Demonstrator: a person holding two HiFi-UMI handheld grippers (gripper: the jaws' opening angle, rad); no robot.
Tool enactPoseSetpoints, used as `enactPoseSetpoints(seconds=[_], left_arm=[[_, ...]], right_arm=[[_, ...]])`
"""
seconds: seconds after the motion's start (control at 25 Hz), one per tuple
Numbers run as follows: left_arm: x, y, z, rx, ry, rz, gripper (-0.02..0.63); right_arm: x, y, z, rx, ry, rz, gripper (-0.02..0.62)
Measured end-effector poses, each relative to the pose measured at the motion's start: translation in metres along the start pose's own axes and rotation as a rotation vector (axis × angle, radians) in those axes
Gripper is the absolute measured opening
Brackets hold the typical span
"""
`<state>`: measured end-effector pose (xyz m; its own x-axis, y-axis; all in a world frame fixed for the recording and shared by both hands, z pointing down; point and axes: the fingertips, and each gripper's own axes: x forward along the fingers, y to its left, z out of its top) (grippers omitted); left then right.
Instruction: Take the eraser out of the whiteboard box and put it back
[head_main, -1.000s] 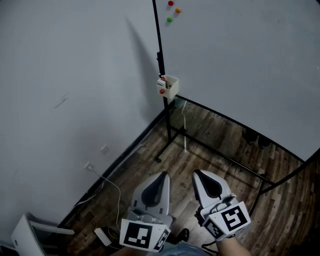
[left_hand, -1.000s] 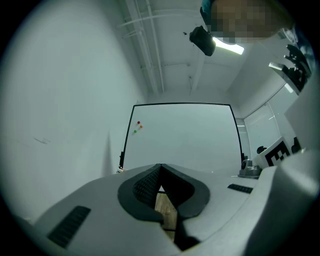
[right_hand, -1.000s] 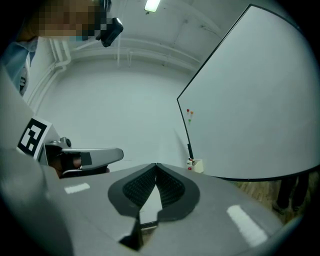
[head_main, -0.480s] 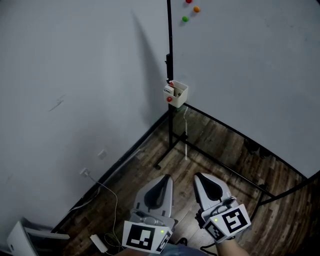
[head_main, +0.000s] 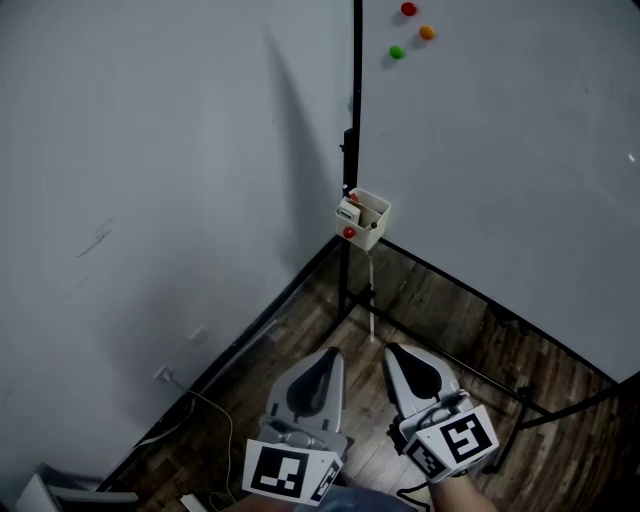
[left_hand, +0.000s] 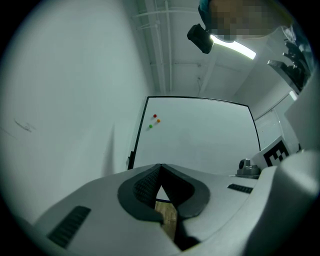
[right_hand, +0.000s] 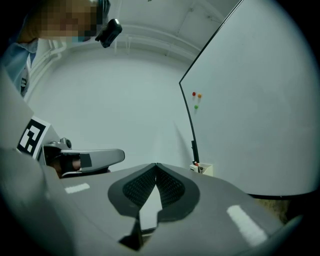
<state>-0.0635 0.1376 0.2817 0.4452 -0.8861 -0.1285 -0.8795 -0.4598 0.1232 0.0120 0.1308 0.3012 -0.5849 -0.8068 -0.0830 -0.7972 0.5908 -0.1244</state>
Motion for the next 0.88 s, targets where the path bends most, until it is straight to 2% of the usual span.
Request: enactPoseSetpoints(seconds=[0.28,0.52,0.88], left_arm=[[0.028,0.03,0.0,-0.016,-0.007,-0.02,0.006],[0.047,0.035,-0.005,-0.022,0.004,-0.038,0.006],[0.085,0.046,-0.019,-0.021,0.035,-0.016,0.006]], right_arm=[[0.039,-0.011,-0.004,-0.04,0.028,-0.025,0.003],[0.05,-0.028,-0.003,-0.037,0.034,-0.047,0.003],[0.075,-0.062,-0.004,-0.041,0.033,-0.041,0.003]])
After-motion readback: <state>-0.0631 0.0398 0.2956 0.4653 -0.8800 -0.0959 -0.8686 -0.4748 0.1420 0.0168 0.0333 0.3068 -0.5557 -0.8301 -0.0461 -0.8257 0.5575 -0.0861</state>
